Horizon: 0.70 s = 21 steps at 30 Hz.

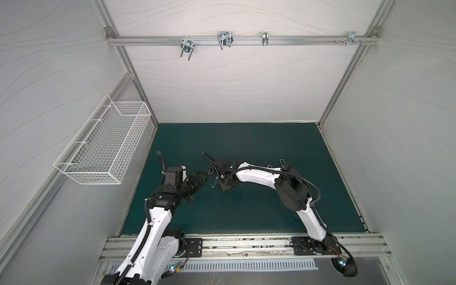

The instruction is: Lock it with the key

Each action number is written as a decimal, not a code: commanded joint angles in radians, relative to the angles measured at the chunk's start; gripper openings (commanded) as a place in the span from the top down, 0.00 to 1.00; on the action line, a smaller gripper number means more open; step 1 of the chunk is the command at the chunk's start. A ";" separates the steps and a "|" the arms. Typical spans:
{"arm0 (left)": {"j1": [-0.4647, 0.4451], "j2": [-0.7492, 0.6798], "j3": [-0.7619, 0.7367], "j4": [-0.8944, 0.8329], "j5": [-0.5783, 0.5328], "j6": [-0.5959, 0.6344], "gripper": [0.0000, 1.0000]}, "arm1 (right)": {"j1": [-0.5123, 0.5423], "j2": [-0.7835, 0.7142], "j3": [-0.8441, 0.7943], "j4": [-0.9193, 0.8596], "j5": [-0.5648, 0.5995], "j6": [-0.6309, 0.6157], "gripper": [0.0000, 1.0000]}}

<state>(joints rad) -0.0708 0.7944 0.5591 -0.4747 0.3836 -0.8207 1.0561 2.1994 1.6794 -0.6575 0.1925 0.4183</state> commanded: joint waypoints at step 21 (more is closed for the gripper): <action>-0.102 0.128 0.114 0.157 0.064 0.024 0.07 | -0.055 -0.794 -0.677 0.484 0.008 -0.262 1.00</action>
<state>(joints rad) -0.1356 0.9089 0.6113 -0.3748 0.4545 -0.8162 1.0115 1.4628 1.0267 -0.2550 0.1867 0.2214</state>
